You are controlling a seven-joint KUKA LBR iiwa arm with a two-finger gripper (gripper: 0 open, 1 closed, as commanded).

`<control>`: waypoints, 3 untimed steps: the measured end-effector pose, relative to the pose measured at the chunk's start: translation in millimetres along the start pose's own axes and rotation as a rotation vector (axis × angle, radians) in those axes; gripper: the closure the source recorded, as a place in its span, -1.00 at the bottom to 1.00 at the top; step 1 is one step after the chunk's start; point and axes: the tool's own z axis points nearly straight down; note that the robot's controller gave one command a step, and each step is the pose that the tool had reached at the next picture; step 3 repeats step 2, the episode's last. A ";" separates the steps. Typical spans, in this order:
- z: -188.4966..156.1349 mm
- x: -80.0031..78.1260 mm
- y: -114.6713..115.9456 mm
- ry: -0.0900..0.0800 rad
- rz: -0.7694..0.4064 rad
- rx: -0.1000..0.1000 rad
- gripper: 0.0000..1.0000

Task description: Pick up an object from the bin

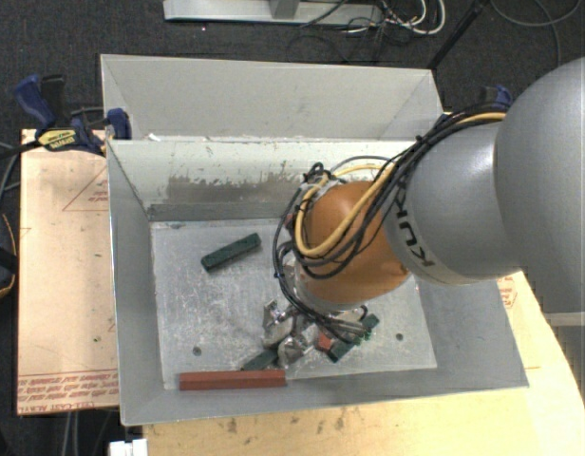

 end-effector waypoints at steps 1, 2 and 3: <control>0.0 0.0 0.0 0.000 0.000 0.000 1.00; -144.6 -41.0 -18.3 0.010 -0.019 -0.003 1.00; -144.6 -41.0 -18.3 0.010 -0.019 -0.003 1.00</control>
Offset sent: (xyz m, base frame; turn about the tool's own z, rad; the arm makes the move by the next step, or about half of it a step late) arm 0.0414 0.0064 0.1451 -0.0220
